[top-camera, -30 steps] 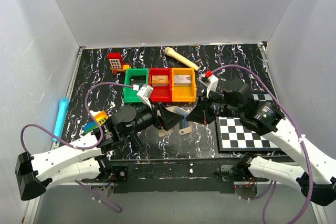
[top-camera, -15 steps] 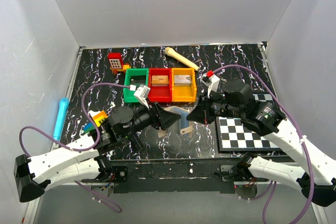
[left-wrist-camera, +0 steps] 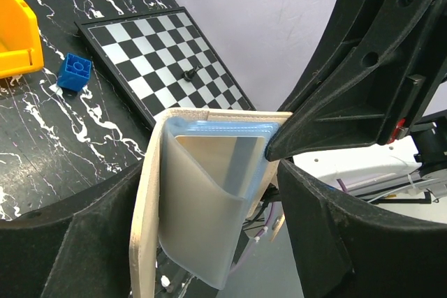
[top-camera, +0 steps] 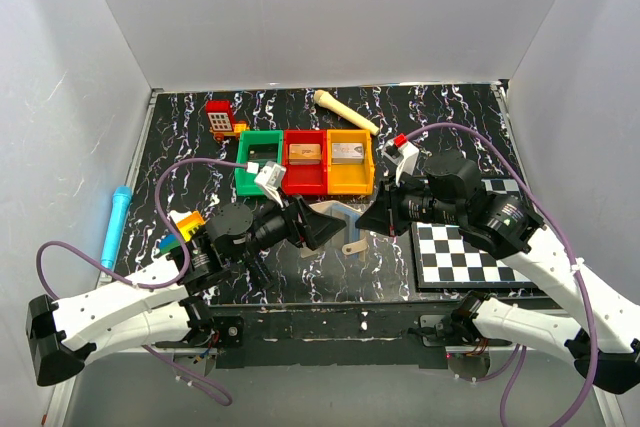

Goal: Take the credit cards out of the card holder
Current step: Remove the credit card from the card holder.

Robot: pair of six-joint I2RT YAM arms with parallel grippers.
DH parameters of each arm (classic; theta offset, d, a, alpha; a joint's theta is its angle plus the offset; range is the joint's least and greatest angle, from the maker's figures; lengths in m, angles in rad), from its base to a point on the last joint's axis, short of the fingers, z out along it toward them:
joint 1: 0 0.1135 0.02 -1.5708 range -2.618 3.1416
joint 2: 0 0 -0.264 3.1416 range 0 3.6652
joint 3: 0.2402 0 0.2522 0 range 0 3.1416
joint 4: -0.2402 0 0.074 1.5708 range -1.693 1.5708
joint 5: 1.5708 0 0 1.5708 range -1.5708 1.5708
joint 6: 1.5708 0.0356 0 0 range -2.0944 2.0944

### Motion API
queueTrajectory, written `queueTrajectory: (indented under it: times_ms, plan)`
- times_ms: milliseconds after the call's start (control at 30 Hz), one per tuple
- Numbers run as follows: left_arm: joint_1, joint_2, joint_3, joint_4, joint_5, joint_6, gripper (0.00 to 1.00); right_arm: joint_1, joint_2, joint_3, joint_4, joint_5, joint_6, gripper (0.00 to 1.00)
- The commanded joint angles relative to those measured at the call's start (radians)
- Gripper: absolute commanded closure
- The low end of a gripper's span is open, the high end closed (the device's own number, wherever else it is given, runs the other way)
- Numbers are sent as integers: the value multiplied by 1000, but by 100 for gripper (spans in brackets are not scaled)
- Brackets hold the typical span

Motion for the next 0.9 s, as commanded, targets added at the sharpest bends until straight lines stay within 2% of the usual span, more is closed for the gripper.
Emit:
queueTrajectory:
  times_ms: [0, 867]
  plan:
    - [-4, -3, 33, -25, -17, 18, 28, 0, 6, 56, 23, 19, 1, 99]
    - [-3, 83, 75, -39, -9, 10, 21, 5, 29, 71, 9, -3, 7, 99]
